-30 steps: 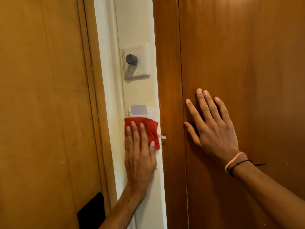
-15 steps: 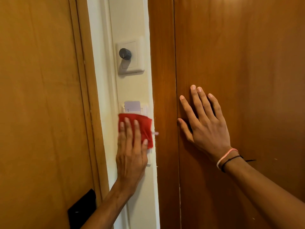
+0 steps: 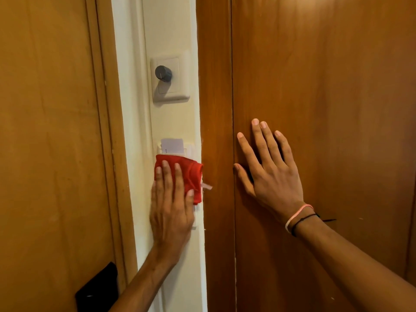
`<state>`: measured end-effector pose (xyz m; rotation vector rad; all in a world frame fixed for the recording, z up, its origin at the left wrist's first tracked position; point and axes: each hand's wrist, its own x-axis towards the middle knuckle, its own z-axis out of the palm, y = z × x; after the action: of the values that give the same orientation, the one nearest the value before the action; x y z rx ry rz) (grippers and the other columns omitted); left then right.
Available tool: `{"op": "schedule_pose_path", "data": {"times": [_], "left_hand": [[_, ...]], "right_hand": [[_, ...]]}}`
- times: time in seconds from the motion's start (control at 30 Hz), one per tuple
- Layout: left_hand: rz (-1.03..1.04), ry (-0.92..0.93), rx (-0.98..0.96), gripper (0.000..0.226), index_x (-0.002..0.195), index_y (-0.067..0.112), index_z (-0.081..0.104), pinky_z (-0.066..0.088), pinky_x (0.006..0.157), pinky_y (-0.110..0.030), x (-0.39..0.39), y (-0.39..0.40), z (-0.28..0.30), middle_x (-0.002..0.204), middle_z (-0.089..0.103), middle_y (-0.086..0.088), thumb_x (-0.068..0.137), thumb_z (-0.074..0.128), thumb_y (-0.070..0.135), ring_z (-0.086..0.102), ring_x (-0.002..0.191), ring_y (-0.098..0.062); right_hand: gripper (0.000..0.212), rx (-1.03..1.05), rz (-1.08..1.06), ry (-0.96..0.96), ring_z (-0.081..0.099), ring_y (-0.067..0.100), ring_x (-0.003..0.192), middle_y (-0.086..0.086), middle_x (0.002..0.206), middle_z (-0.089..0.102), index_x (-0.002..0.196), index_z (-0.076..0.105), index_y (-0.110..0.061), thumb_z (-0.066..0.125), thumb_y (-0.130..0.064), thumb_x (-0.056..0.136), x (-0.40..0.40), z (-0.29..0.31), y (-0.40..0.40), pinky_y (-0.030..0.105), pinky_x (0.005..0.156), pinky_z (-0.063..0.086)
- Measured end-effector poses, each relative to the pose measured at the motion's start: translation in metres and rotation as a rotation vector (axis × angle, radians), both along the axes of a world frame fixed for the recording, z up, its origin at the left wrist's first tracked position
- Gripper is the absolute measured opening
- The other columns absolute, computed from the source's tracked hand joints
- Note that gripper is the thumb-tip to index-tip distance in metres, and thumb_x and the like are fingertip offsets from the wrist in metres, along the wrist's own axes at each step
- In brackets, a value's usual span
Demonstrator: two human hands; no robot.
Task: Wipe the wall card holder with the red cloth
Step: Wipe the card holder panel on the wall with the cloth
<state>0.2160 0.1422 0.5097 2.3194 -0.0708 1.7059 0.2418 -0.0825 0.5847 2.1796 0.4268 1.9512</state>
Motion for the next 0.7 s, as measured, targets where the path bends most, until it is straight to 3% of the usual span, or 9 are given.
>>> {"op": "schedule_pose_path", "data": {"times": [0.1, 0.23, 0.37, 0.47, 0.7], "left_hand": [[0.016, -0.01, -0.148, 0.064, 0.155, 0.016, 0.006, 0.028, 0.12, -0.055, 0.002, 0.003, 0.003, 0.163, 0.016, -0.015, 0.102, 0.028, 0.044, 0.01, 0.152, -0.031], [-0.022, 0.01, 0.057, 0.061, 0.154, 0.012, 0.016, 0.023, 0.122, -0.053, -0.007, -0.009, -0.005, 0.162, 0.018, -0.016, 0.102, 0.028, 0.042, 0.01, 0.153, -0.031], [-0.198, -0.007, -0.131, 0.052, 0.15, 0.016, 0.028, 0.025, 0.12, -0.057, -0.021, -0.008, 0.006, 0.159, 0.029, -0.011, 0.1, 0.03, 0.03, 0.021, 0.15, -0.027], [-0.311, -0.054, -0.183, 0.048, 0.146, 0.017, 0.031, 0.037, 0.113, -0.06, -0.031, -0.003, 0.014, 0.153, 0.038, -0.009, 0.1, 0.041, 0.022, 0.031, 0.145, -0.026], [-0.324, -0.116, -0.28, 0.044, 0.134, 0.009, 0.056, 0.05, 0.103, -0.05, -0.043, 0.005, 0.032, 0.138, 0.059, -0.013, 0.092, 0.062, 0.017, 0.058, 0.126, -0.031]], "right_hand": [[0.068, -0.001, -0.003, 0.002, 0.016, 0.034, 0.162, 0.019, 0.173, 0.017, 0.165, 0.021, -0.017, 0.029, -0.053, 0.107, 0.0, 0.0, 0.001, 0.053, 0.13, 0.021], [0.068, 0.0, -0.014, 0.0, 0.017, 0.034, 0.161, 0.02, 0.172, 0.018, 0.165, 0.022, -0.017, 0.029, -0.053, 0.107, -0.001, 0.001, 0.001, 0.053, 0.13, 0.022], [0.068, 0.002, -0.016, -0.018, 0.02, 0.034, 0.161, 0.02, 0.172, 0.02, 0.164, 0.025, -0.016, 0.032, -0.052, 0.107, -0.002, 0.001, 0.001, 0.053, 0.129, 0.024], [0.068, -0.002, -0.017, 0.001, 0.021, 0.034, 0.16, 0.02, 0.172, 0.021, 0.164, 0.026, -0.017, 0.033, -0.053, 0.107, -0.002, 0.003, 0.001, 0.052, 0.129, 0.024], [0.067, 0.052, 0.01, 0.109, 0.024, 0.036, 0.159, 0.02, 0.17, 0.025, 0.161, 0.034, -0.017, 0.038, -0.052, 0.104, -0.019, 0.005, 0.009, 0.053, 0.129, 0.025]]}}
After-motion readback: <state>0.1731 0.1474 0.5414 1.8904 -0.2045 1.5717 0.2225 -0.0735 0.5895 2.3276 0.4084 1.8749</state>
